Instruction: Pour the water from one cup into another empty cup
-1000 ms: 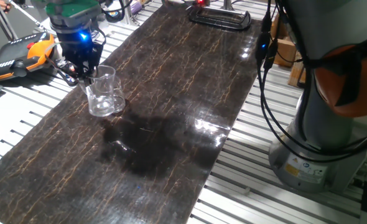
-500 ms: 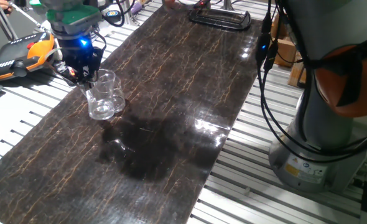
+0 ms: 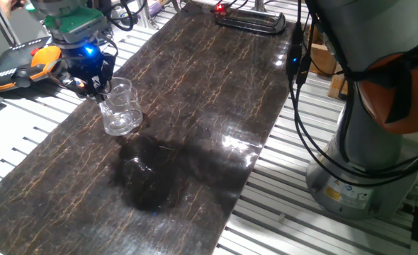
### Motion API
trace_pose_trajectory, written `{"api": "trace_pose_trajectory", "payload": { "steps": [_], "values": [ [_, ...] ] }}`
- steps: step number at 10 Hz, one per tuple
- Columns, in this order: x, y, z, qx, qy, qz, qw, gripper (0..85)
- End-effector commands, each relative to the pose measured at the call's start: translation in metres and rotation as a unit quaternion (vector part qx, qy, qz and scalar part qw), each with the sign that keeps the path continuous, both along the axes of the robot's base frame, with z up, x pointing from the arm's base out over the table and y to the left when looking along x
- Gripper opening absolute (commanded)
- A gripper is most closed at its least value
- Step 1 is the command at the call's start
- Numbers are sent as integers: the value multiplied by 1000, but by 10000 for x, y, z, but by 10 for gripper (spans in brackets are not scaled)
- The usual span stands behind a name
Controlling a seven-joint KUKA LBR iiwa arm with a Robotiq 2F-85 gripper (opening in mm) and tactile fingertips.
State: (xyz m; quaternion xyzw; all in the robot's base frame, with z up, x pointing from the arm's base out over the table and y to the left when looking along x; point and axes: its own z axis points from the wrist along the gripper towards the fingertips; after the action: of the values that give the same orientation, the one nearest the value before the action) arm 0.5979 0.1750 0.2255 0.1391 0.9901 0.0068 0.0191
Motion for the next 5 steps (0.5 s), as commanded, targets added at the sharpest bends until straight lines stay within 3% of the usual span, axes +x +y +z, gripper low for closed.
{"api": "trace_pose_trajectory", "payload": {
  "steps": [1,3,5],
  "values": [
    [1,1,1,0,-8,5,1000,7],
    [1,1,1,21,-14,25,999,7],
    [16,88,-21,32,-9,38,999,7]
  ]
}}
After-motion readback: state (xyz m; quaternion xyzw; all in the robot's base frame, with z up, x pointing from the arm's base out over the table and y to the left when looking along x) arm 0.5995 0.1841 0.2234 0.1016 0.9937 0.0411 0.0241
